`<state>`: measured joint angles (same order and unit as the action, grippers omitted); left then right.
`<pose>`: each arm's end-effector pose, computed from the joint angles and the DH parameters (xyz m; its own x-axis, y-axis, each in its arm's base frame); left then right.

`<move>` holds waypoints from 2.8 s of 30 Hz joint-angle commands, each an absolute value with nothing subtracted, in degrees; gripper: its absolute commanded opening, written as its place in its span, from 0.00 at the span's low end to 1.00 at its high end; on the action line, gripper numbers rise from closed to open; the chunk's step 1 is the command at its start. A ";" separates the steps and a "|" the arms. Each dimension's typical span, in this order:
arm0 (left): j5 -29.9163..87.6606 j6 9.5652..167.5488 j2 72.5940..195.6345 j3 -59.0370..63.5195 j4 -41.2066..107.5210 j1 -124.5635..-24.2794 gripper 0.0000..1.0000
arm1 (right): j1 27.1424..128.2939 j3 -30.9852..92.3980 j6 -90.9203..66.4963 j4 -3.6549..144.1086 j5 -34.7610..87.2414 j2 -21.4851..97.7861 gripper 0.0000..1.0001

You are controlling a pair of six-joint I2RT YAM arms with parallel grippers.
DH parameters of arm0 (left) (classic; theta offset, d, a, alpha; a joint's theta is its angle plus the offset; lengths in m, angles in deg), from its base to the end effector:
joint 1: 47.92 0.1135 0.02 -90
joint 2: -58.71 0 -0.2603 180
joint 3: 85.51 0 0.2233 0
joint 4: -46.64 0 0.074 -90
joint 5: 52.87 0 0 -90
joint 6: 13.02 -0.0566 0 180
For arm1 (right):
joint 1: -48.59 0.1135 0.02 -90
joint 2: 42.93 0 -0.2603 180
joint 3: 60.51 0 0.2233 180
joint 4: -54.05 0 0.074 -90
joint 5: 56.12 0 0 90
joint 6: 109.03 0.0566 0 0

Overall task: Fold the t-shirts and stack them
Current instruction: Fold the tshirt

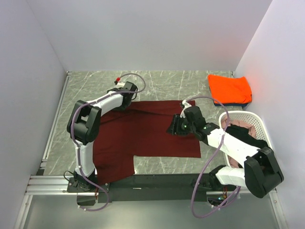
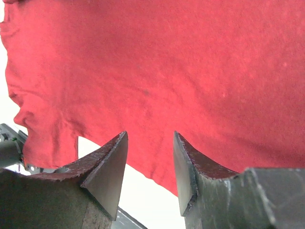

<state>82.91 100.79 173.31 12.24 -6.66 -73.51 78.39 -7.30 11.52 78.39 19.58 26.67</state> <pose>0.3608 -0.1278 0.1787 -0.8091 0.0753 -0.5828 -0.2677 0.8356 0.4796 0.2023 0.1320 0.2104 -0.8150 0.1009 -0.5707 -0.2668 0.8089 0.5240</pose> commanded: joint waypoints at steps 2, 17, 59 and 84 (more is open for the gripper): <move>82.06 95.61 171.39 15.33 -3.57 -71.92 0.64 | 78.47 -8.80 10.68 79.21 20.87 24.04 0.50; 52.70 121.88 154.34 -3.12 1.33 -69.90 0.63 | 78.47 -11.44 10.86 79.48 20.78 20.70 0.49; 39.52 134.98 151.09 -8.65 0.99 -66.55 0.04 | 78.12 -12.50 8.66 83.78 25.27 16.74 0.48; 46.60 143.88 130.61 -22.46 -2.51 -75.19 0.63 | 77.95 -11.53 6.64 82.47 21.93 19.12 0.48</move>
<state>38.98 145.97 135.68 -21.63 0.95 -77.86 78.22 -13.14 7.91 84.40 23.40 18.63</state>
